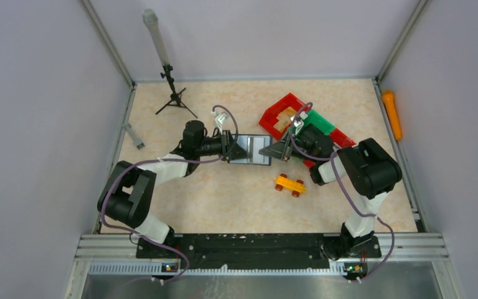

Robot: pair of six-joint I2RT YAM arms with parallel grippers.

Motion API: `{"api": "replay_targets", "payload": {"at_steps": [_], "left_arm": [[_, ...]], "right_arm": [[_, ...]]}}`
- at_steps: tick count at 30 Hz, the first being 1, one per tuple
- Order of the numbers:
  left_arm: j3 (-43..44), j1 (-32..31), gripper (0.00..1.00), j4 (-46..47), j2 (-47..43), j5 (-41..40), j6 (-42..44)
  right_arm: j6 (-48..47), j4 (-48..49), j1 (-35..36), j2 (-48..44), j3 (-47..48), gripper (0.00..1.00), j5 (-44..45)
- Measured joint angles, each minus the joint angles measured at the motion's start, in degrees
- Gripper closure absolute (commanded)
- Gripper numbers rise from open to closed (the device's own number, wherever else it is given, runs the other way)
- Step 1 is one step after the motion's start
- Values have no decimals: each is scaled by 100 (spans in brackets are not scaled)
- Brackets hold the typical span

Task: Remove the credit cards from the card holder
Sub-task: Remove the credit card from the card holder.

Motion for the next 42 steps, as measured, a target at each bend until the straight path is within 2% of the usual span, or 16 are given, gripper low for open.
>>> {"api": "replay_targets", "payload": {"at_steps": [3,7,8,11,16,18,21,25,28,32,36,39,41,42], "left_arm": [[72,-31,80,-4,85,44,0],[105,-37,100,2,125,59,-26],[105,-35,100,7,133,63,-46],[105,-31,100,31,138,101,-74],[105,-7,100,46,138,118,-133],[105,37,100,46,138,118,-146],[103,107,100,44,136,114,-149],[98,138,100,42,131,107,-149],[94,151,100,42,127,98,-149],[85,177,100,39,103,98,-153],[50,212,100,42,63,90,-155],[26,269,100,39,26,57,-151],[15,315,100,37,17,39,-153],[13,332,100,37,15,31,-153]], "right_arm": [[4,13,0,0,0,100,-26],[20,57,-2,0,0,100,-37],[17,61,-2,0,0,98,-39],[20,59,-22,0,0,82,-46],[20,98,-26,0,0,77,-37],[22,101,-28,0,0,78,-24],[24,101,-35,0,0,89,-13],[22,96,-35,0,0,91,4],[22,94,-39,2,0,90,17],[22,98,-42,2,0,83,46],[31,96,-42,2,0,82,42],[57,98,-46,0,0,74,39],[70,103,-59,0,0,75,37],[74,107,-66,0,0,79,35]]}}
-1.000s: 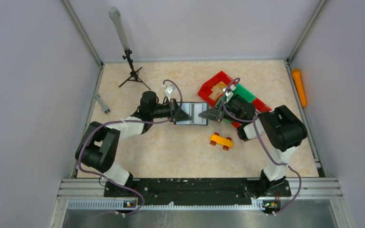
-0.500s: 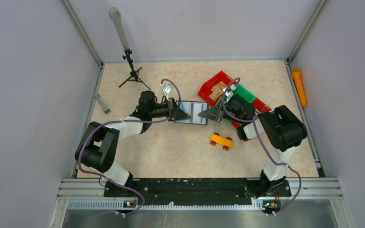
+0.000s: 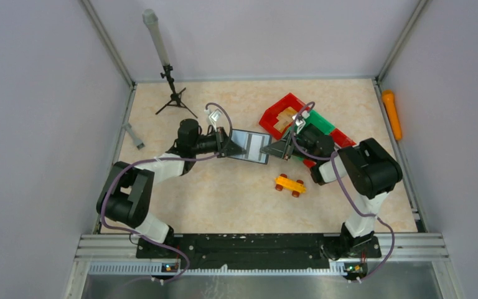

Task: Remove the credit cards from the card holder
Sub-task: Remove the credit card from the card holder.

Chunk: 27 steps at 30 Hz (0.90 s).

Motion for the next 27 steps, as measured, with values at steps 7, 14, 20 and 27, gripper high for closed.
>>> {"api": "replay_targets", "payload": {"at_steps": [7,14,20,27], "left_arm": [[-11,39,100,2,0,0,-2],[-44,68,100,2,-52,0,-22],[-83,118,100,-42,-170,2,-20],[-85,210,100,-83,-181,-55,-15]], "right_arm": [[-2,-13,-11,0,0,100,2],[2,-37,-13,0,0,100,4],[9,-50,-13,2,0,100,7],[13,-46,-39,0,-4,100,-24]]}}
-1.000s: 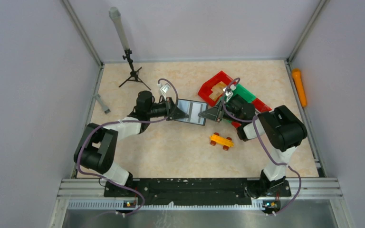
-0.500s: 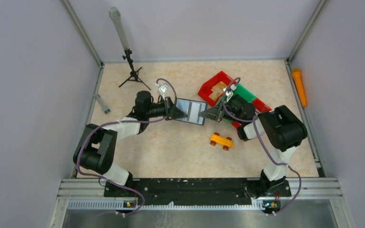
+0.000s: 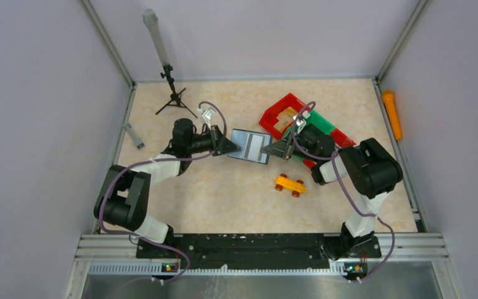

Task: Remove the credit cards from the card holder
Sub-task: Remove the credit card from the card holder.

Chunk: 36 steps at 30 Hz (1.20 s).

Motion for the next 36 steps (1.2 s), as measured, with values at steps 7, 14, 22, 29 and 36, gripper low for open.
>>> {"api": "replay_targets", "payload": {"at_steps": [7,14,22,29,36], "left_arm": [[-9,190,79,11,-4,-101,-4],[-46,131,62,476,68,175,-291],[-33,-149,61,608,334,398,-365],[74,-247,71,566,476,492,-367],[81,-245,80,658,538,527,-472]], "right_arm": [[37,33,-55,0,-33,100,-22],[236,125,-55,46,-33,100,-66],[372,125,-55,153,-33,100,-103],[378,122,-52,153,-33,100,-125],[363,203,-52,153,-33,100,-162]]}}
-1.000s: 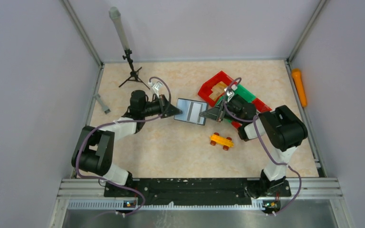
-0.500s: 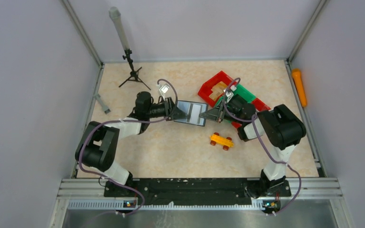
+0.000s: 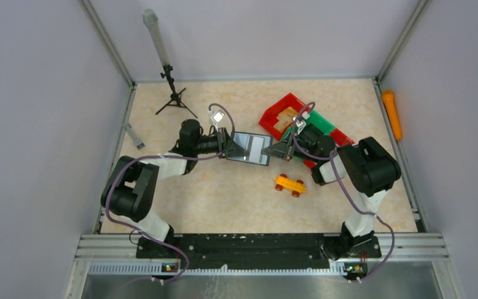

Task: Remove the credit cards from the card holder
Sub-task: Remove the credit card from the card holder.

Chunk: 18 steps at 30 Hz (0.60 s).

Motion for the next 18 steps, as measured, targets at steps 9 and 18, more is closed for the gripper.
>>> {"api": "replay_targets", "payload": {"at_steps": [9,18], "left_arm": [[-7,9,85,81,0,4,-127],[-109,44,70,863,90,168,-643]], "right_arm": [[-284,-221,0,-2,7,100,33],[-393,-299,0,-26,20,100,74]]}}
